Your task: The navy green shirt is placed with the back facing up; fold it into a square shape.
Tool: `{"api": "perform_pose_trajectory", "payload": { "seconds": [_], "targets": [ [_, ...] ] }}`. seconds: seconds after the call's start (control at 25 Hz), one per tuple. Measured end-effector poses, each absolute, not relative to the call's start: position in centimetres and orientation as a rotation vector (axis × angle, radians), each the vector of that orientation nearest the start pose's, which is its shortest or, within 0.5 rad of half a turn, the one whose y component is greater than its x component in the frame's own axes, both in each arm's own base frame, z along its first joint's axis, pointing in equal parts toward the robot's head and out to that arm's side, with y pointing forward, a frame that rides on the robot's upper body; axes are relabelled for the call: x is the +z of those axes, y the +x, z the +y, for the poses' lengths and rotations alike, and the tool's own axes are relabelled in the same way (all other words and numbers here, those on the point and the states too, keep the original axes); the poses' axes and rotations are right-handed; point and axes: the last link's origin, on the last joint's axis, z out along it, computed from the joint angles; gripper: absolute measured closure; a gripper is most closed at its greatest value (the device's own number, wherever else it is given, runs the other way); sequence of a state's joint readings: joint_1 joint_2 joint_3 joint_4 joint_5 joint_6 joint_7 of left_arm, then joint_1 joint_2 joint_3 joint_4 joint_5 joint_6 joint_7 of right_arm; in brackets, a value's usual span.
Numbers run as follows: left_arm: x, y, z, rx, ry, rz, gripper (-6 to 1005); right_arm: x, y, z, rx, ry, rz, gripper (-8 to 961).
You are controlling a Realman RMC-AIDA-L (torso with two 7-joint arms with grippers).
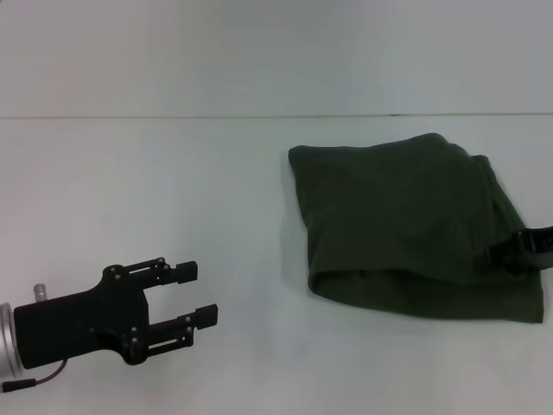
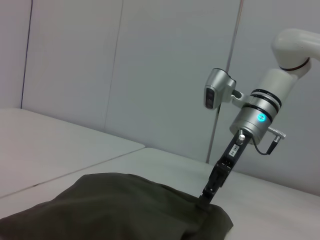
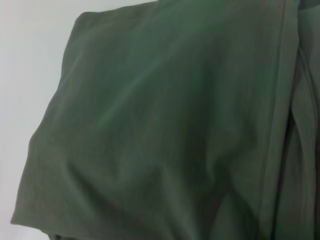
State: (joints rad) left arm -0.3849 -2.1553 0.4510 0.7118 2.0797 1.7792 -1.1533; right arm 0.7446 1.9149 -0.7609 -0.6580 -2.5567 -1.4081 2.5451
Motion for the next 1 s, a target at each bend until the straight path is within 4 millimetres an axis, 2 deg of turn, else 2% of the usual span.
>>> {"api": "perform_pose_trajectory", "payload": {
  "seconds": [0.2, 0.6, 1.0],
  "targets": [
    [0.38, -28.89, 26.76, -0.868, -2.646, -0.511, 327, 4.92, 28.90, 38.95, -0.051, -2.182, 1.762, 517],
    [0.38, -28.93, 26.73, -0.868, -2.644, -0.517, 328, 4.95, 28.90, 38.99, -0.052, -2.182, 1.758, 759],
    [0.39, -28.93, 26.74, -0.869, -2.643, -0.517, 328, 5.12, 28.93, 39.05, -0.053, -2.189, 1.737, 893]
  ]
}}
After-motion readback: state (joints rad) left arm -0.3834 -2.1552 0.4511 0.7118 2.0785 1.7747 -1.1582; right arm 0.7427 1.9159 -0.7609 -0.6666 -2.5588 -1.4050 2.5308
